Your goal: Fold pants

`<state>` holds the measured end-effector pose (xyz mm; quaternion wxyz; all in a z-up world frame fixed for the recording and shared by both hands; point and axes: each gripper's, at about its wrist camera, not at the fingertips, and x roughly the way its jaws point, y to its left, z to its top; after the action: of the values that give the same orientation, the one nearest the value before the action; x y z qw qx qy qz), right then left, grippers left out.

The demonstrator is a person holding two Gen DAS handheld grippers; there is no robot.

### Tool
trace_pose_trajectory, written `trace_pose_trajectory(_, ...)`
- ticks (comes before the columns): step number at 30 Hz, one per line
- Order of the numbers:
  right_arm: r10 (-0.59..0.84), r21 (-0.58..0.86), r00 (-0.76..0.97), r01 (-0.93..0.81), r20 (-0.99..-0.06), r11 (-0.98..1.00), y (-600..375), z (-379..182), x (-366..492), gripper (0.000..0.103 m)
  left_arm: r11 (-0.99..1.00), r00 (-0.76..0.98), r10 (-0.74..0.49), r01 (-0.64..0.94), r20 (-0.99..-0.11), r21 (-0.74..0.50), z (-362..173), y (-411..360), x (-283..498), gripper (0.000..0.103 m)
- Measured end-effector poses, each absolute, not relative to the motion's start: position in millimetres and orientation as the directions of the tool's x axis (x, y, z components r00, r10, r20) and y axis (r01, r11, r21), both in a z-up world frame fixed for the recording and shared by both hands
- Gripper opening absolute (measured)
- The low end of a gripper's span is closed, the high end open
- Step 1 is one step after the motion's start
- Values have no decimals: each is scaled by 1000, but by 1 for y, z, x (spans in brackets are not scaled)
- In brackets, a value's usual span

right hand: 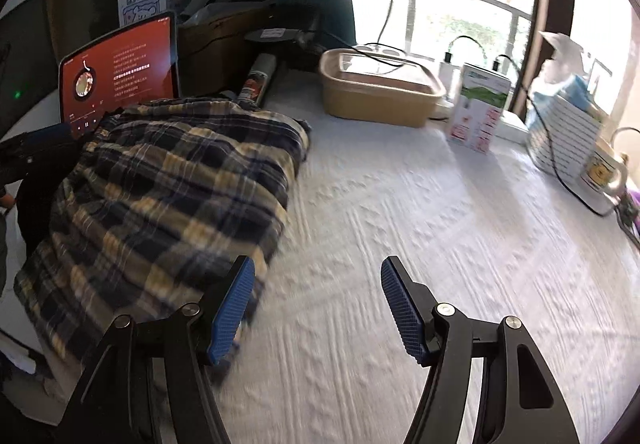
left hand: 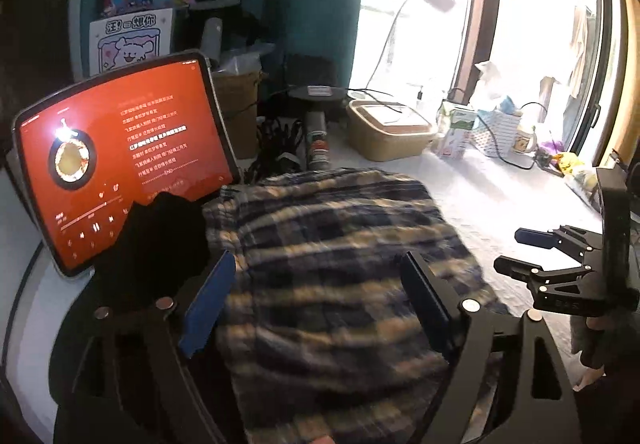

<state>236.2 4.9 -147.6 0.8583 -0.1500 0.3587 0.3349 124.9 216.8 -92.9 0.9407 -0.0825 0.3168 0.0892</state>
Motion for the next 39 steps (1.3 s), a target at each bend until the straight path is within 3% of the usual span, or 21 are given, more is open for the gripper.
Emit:
trace_pose_trajectory(5, 454, -12, 541, -652, -708, 759, -22, -145, 222, 68, 974, 794, 95, -198, -601, -108, -93, 188, 113, 89)
trace_pose_trajectory(9, 449, -8, 559, -631, -697, 775, -42, -142, 210, 69, 982, 801, 85, -170, -593, -88, -92, 162, 106, 98)
trace_pose_trajectory(22, 433, -12, 641, -568, -634, 823, -97, -115, 168, 71, 987, 868, 101, -151, -487, -63, -73, 102, 83, 102)
trace_pose_trajectory(29, 434, -17, 706, -534, -560, 845, -127, -86, 141, 77, 983, 911, 69, -131, -406, -126, -52, 82, 67, 102)
trace_pose_trajectory(35, 427, -36, 776, -499, -464, 866, -151, -51, 114, 88, 988, 899, 150, -154, -412, 24, -34, 48, 63, 102)
trace_pose_trajectory(39, 414, -46, 815, -471, -405, 881, -166, -27, 96, 94, 991, 925, 119, -131, -361, -8, -16, 35, 48, 102)
